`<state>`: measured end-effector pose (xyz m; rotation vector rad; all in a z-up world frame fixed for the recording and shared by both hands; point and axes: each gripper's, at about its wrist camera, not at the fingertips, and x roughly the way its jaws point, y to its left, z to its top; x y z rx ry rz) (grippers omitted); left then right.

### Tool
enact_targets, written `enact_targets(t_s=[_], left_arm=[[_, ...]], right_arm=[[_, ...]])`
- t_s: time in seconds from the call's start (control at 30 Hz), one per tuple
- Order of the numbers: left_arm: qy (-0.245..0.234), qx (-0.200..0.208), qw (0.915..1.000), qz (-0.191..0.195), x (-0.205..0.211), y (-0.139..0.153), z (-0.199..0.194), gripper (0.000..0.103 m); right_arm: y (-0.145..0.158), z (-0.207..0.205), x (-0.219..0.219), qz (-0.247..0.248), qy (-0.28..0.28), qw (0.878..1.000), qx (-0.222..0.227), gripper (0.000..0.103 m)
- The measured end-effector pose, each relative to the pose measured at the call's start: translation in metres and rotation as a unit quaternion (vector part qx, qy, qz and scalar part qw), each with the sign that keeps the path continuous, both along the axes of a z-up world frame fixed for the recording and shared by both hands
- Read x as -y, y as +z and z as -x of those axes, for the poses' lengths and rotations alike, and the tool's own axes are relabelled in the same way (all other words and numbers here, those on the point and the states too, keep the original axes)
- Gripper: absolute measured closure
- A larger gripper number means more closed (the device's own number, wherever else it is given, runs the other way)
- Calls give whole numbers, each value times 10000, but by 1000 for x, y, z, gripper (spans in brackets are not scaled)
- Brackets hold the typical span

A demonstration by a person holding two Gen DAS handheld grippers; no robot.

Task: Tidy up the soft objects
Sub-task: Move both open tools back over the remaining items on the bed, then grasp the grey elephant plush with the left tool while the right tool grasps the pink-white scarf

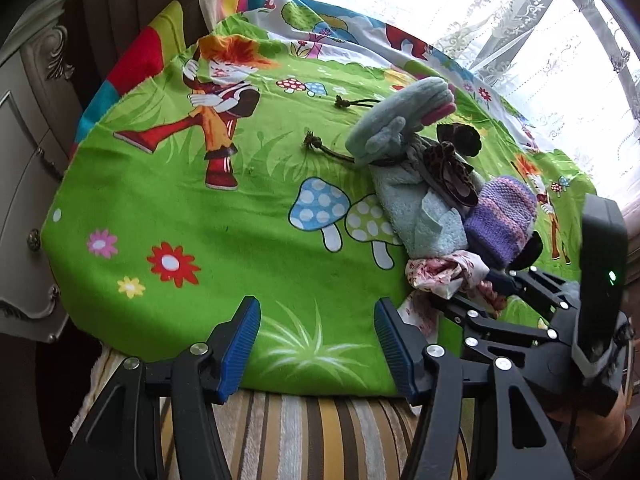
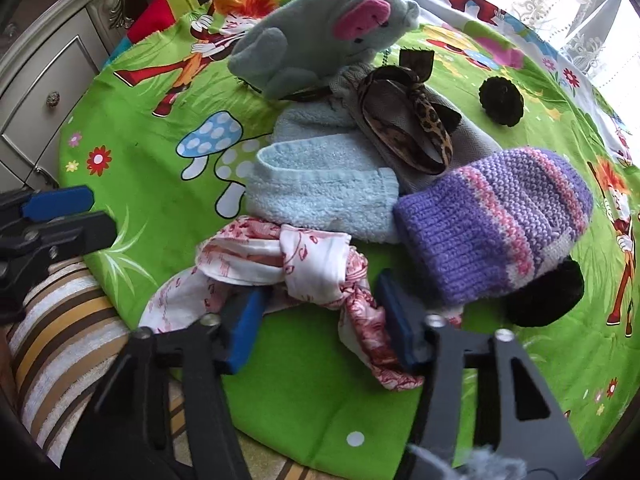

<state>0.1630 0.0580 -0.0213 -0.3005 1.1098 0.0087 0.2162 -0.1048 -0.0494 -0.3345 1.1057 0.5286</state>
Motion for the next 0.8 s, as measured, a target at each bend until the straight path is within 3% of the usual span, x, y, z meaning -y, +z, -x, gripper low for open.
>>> enact_targets(t_s=[0.03, 0.13, 0.37, 0.53, 0.8], left_arm=[[-8, 14, 10000, -47, 0, 1, -3, 43], [-30, 59, 9999, -89, -2, 4, -15, 43], [-224, 428, 9987, -133, 5, 23, -54, 43], [-503, 608, 9951, -602, 25, 29, -94, 43], [-930, 680, 9847, -1304, 57, 13, -142, 43]], right_arm=[[1, 1, 1, -33, 10, 10000, 5, 63], [2, 5, 4, -184, 1, 9998, -41, 74], [3, 12, 19, -556, -179, 9982, -170, 75], [8, 17, 27, -650, -297, 9974, -98, 75], [17, 26, 46, -864, -543, 9948, -18, 75]])
